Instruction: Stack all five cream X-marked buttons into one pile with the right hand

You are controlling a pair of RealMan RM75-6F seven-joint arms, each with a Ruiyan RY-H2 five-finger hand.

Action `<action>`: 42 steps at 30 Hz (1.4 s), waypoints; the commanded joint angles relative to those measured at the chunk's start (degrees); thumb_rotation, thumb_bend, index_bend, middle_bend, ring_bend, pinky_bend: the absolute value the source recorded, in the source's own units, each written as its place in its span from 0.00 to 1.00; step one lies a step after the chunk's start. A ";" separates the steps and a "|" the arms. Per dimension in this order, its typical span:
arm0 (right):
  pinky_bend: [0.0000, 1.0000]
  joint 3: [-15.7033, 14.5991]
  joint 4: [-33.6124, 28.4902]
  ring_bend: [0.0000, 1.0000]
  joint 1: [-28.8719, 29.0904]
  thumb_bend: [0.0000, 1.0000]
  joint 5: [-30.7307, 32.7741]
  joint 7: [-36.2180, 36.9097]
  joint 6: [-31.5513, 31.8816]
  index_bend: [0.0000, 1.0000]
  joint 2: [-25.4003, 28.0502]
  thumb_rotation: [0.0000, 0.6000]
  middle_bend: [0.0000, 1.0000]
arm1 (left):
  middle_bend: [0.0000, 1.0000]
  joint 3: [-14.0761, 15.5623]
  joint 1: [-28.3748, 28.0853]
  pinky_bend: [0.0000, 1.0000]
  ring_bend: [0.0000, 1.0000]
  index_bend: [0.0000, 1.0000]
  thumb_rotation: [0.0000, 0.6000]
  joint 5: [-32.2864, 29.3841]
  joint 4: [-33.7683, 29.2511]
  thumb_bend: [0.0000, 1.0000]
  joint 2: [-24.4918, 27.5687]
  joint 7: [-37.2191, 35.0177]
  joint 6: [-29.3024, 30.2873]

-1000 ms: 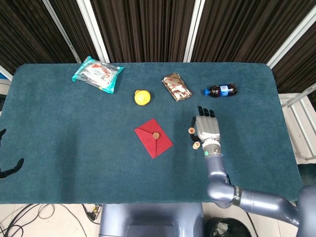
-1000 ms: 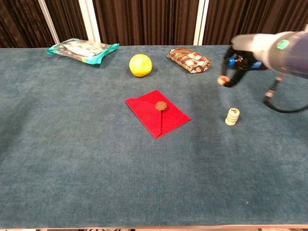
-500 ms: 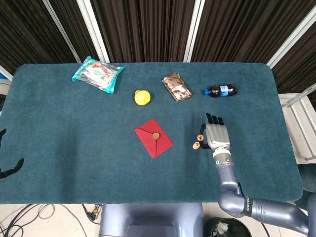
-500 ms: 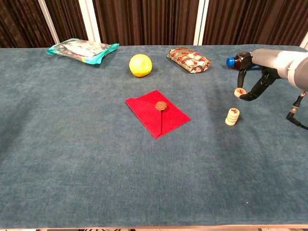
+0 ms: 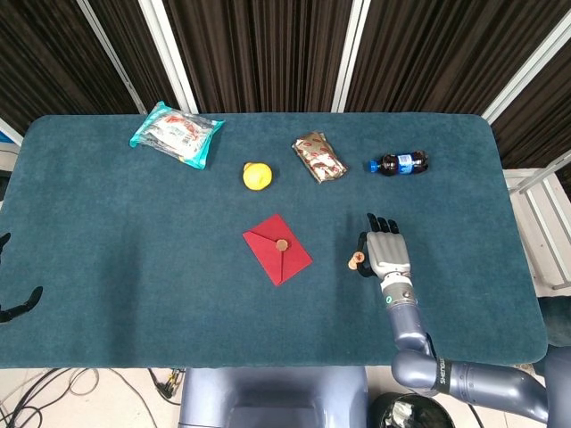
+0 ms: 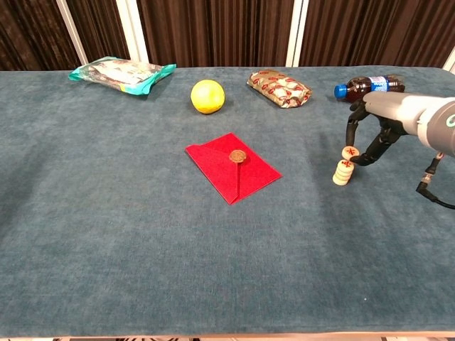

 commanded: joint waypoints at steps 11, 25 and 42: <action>0.00 -0.64 1.00 0.00 1.10 0.40 0.85 -0.58 -0.29 0.57 -1.51 1.00 0.00 | 0.00 -0.06 0.02 0.00 0.00 0.10 1.00 0.00 0.02 0.23 -0.01 -0.12 0.06; 0.00 -0.84 0.97 0.00 1.41 0.40 1.75 -0.87 -0.11 0.57 -0.92 1.00 0.00 | 0.00 -0.03 0.01 0.00 0.00 0.10 1.00 0.11 0.03 0.23 0.00 -0.14 0.04; 0.00 -1.34 1.43 0.00 1.60 0.40 2.18 -0.40 -0.51 0.53 -1.10 1.00 0.00 | 0.00 -0.08 0.04 0.00 0.00 0.10 1.00 -0.01 0.07 0.25 0.08 -0.22 0.01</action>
